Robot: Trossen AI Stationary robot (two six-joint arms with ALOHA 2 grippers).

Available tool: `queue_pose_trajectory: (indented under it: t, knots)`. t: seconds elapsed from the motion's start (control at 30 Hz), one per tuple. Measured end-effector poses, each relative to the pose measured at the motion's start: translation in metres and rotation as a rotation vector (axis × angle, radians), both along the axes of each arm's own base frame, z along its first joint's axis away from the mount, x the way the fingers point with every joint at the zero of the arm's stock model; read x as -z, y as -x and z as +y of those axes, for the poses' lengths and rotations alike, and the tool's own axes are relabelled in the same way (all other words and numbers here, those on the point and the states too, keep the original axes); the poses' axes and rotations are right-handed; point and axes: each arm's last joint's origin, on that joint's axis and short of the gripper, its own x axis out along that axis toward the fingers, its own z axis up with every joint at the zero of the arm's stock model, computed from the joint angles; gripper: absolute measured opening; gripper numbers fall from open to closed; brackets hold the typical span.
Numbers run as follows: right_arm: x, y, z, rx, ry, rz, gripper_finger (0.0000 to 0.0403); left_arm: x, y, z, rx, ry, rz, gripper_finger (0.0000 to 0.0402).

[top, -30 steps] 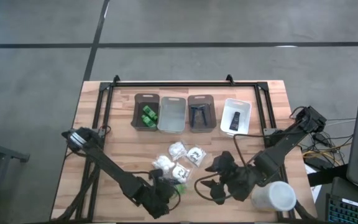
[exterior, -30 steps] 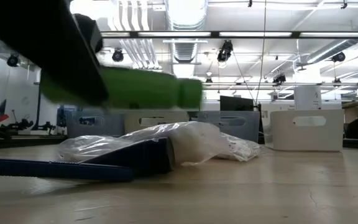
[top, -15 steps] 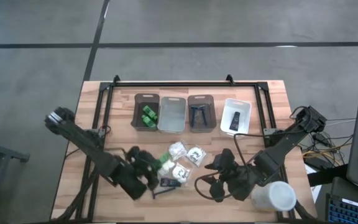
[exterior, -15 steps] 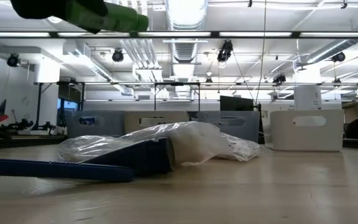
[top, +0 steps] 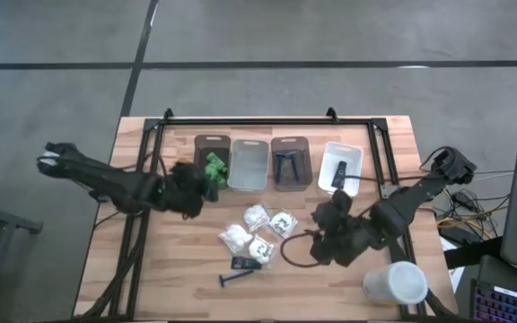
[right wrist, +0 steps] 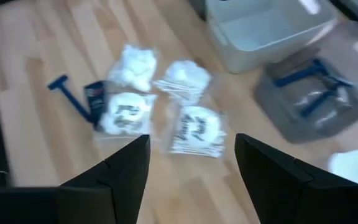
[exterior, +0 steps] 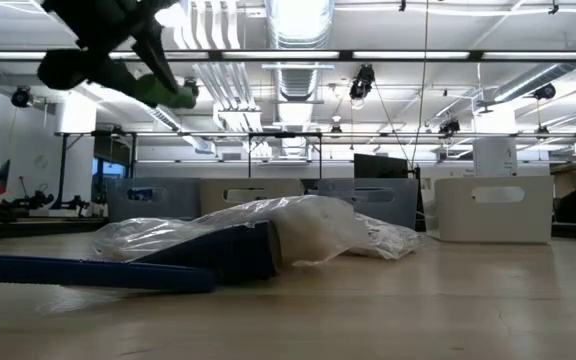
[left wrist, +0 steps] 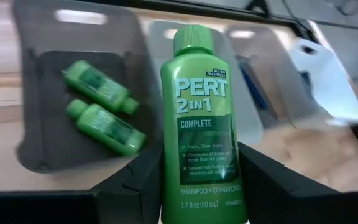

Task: Pick & Place Travel size toiletries
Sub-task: Put the green shampoo into the left black bin

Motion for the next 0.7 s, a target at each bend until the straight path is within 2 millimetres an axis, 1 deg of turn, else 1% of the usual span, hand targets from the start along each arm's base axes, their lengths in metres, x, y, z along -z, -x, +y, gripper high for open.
queue_pose_trajectory:
  t: [0.1, 0.2, 0.37, 0.53, 0.7]
  knots:
    - [-0.006, 0.004, -0.010, -0.003, 0.020, 0.008, 0.0225, 0.001, 0.002, 0.018, -0.043, 0.032, 0.021, 0.0174]
    - [-0.007, 0.005, -0.016, -0.019, 0.050, 0.019, 0.0220, 0.004, 0.002, 0.036, -0.079, 0.060, 0.078, 0.0174]
    - [0.001, 0.004, -0.023, -0.004, 0.075, 0.045, 0.0213, 0.010, -0.001, 0.067, -0.099, 0.082, 0.186, 0.0173]
    - [0.011, 0.004, -0.026, 0.035, 0.066, 0.066, 0.0207, 0.019, -0.003, 0.094, -0.072, 0.102, 0.303, 0.0173]
    - [0.018, 0.005, -0.027, 0.070, 0.048, 0.071, 0.0202, 0.038, -0.009, 0.111, -0.007, 0.142, 0.361, 0.0173]
